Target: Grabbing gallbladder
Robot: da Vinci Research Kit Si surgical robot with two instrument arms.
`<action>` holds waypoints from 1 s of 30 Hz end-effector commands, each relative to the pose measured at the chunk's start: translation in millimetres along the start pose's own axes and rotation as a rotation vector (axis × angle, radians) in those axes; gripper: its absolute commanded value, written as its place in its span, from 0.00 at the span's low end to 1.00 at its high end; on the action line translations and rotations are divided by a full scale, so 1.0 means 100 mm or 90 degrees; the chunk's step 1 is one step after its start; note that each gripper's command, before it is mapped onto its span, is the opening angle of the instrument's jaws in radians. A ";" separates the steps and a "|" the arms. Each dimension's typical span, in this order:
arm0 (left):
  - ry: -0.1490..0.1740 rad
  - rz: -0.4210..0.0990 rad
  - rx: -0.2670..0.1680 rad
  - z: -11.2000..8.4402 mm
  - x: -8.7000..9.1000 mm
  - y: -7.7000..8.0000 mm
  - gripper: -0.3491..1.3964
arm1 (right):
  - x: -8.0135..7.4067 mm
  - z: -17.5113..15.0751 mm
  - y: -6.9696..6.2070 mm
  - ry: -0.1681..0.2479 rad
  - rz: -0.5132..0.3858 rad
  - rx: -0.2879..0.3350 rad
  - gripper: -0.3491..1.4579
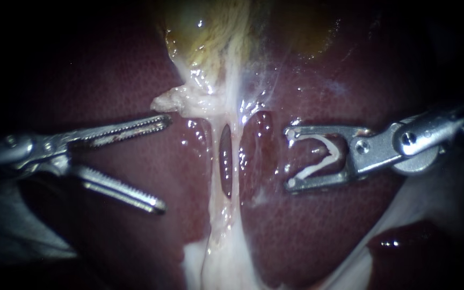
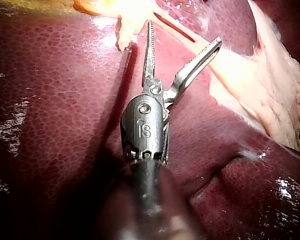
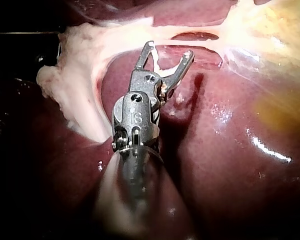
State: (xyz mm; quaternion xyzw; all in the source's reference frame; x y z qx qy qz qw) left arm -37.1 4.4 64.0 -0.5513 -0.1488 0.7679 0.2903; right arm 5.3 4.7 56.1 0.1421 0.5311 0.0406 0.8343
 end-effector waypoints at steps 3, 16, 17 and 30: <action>0.000 0.000 -0.001 -0.001 0.002 0.000 0.80 | 0.000 0.000 0.000 0.000 0.000 0.000 0.47; 0.001 -0.052 0.040 -0.007 0.028 -0.057 0.68 | 0.000 -0.001 0.000 0.000 0.000 0.000 0.47; 0.001 -0.056 0.045 -0.006 0.026 -0.063 0.66 | 0.000 -0.001 0.000 0.000 0.000 0.000 0.47; -0.041 -0.129 0.060 0.010 -0.009 -0.088 0.50 | -0.001 0.000 0.001 0.000 0.000 0.000 0.47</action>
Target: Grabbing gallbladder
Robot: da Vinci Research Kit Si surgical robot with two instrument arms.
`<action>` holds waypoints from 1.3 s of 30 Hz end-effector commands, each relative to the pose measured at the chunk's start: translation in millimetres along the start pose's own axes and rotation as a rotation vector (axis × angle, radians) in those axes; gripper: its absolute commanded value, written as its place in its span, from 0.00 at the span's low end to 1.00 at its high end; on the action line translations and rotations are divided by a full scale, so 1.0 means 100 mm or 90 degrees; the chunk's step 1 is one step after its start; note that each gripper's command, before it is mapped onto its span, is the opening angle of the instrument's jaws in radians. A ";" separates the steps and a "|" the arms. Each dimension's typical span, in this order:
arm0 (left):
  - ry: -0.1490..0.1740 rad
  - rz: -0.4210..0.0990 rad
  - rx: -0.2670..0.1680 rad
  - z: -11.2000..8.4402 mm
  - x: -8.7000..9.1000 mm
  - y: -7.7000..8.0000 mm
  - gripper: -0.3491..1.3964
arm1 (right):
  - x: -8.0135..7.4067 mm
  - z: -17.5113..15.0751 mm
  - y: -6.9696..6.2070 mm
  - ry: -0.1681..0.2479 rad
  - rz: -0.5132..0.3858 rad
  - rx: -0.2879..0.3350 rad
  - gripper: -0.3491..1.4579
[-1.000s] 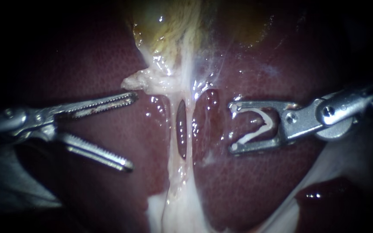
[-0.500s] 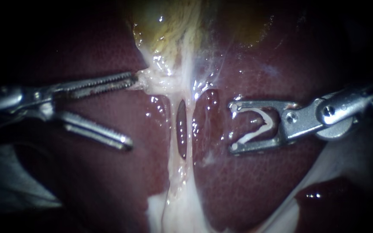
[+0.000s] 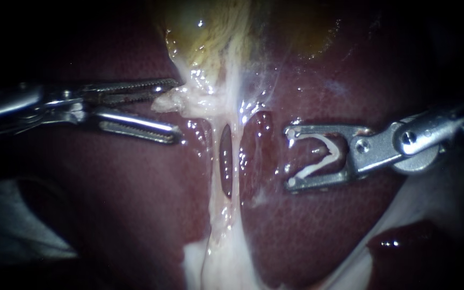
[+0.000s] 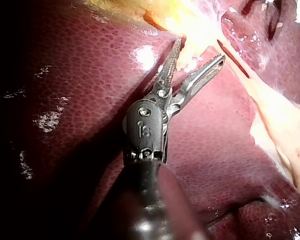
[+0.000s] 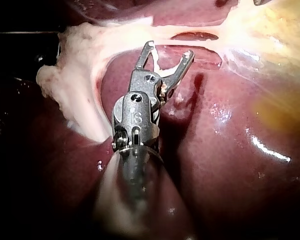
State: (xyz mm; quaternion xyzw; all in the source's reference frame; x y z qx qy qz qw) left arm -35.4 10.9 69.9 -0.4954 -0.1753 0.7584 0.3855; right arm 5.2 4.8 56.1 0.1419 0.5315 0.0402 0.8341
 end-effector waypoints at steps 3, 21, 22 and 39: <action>-0.007 -0.007 0.003 0.003 -0.006 -0.002 0.49 | 0.000 0.000 0.000 0.000 0.000 0.000 0.47; -0.011 -0.067 0.011 -0.005 0.009 0.014 0.05 | -0.001 0.001 0.001 0.000 0.000 0.000 0.47; -0.011 -0.071 0.011 -0.005 0.010 0.015 0.00 | -0.001 0.001 0.001 0.000 0.000 0.000 0.47; -0.025 -0.128 -0.008 -0.050 0.063 0.041 0.00 | -0.001 0.001 0.001 0.000 0.000 0.000 0.47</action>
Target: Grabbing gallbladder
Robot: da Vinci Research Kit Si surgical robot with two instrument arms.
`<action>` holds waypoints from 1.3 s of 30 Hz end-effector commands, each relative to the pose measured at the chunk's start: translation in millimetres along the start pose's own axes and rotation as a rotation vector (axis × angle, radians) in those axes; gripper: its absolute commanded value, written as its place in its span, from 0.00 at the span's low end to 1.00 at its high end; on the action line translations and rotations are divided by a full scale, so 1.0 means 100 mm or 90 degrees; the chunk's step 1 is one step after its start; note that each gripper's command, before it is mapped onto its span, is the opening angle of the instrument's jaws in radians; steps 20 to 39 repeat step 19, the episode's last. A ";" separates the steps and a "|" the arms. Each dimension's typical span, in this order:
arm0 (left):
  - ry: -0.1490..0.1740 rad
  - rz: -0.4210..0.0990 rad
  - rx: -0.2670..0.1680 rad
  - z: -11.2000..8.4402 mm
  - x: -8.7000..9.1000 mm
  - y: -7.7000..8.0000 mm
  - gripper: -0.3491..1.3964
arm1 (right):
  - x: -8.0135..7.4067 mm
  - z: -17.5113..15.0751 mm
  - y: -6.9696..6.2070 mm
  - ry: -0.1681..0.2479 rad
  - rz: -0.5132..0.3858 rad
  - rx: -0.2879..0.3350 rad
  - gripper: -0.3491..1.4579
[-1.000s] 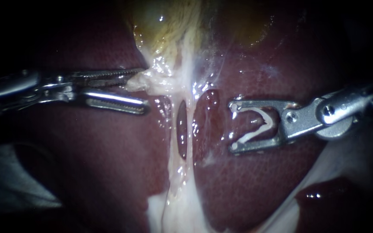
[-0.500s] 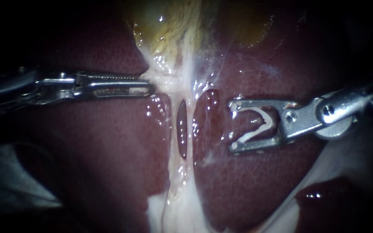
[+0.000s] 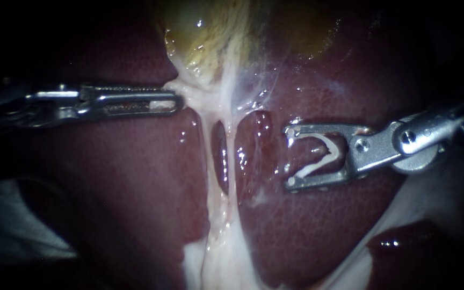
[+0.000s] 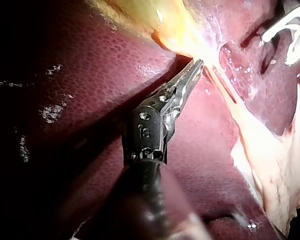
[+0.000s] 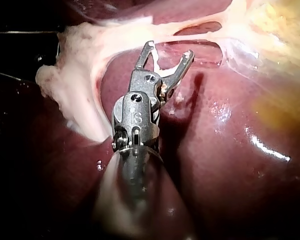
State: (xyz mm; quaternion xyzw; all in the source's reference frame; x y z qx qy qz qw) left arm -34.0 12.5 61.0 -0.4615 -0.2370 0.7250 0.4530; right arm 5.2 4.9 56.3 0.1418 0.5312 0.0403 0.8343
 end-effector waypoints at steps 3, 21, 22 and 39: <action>0.004 -0.006 0.008 -0.016 0.016 -0.003 0.00 | 0.000 0.000 0.000 0.000 0.000 0.000 0.47; 0.012 -0.003 0.023 -0.033 0.027 -0.011 0.00 | 0.000 0.000 0.000 0.000 0.000 0.000 0.47; 0.012 -0.003 0.023 -0.033 0.027 -0.011 0.00 | 0.000 0.000 0.000 0.000 0.000 0.000 0.47; 0.012 -0.003 0.023 -0.033 0.027 -0.011 0.00 | 0.000 0.000 0.000 0.000 0.000 0.000 0.47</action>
